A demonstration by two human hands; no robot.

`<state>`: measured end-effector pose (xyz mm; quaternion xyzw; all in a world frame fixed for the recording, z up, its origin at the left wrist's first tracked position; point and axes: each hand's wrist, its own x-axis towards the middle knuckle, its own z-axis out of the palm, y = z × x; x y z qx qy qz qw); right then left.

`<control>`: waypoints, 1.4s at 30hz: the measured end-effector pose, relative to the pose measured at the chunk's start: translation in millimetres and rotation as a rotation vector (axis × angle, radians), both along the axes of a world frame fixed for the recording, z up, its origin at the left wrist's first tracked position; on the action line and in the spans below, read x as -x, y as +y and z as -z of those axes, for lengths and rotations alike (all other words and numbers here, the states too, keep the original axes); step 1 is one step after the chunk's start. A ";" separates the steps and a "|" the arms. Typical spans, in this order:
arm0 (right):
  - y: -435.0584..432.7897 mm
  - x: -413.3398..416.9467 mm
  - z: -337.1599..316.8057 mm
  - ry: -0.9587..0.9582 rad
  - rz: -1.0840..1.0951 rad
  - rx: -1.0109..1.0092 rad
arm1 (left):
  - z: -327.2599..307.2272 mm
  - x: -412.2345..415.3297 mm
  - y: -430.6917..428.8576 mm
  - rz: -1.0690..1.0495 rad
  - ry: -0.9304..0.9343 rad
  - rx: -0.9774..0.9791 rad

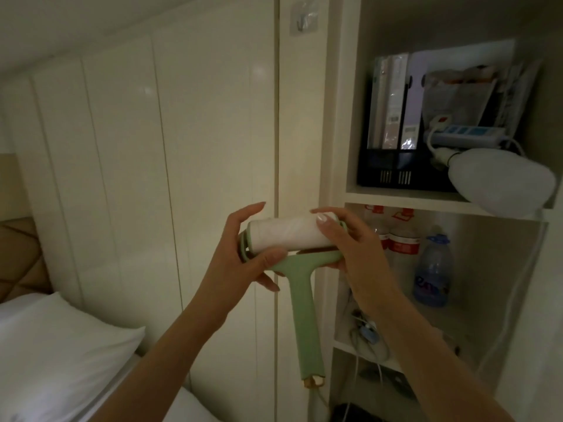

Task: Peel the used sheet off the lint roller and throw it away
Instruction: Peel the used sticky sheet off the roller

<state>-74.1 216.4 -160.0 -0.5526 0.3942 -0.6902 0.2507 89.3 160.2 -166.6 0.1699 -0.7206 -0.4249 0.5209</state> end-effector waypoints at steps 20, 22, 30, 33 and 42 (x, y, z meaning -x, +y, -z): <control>5.9 -2.2 10.9 -0.077 -0.142 -0.015 | 9.5 -14.6 6.5 0.009 0.075 -0.047; 4.9 -3.0 11.3 -0.113 -0.138 -0.042 | 10.9 -15.1 6.9 0.009 0.038 -0.003; 8.4 -0.9 19.3 -0.043 -0.264 -0.009 | 13.7 -15.3 8.0 -0.047 0.079 0.000; 11.3 -3.0 22.1 -0.046 -0.275 -0.007 | 14.3 -17.2 8.2 -0.062 0.075 -0.006; 16.7 -7.2 23.8 -0.074 -0.268 0.031 | 19.7 -23.1 12.7 -0.007 0.089 0.073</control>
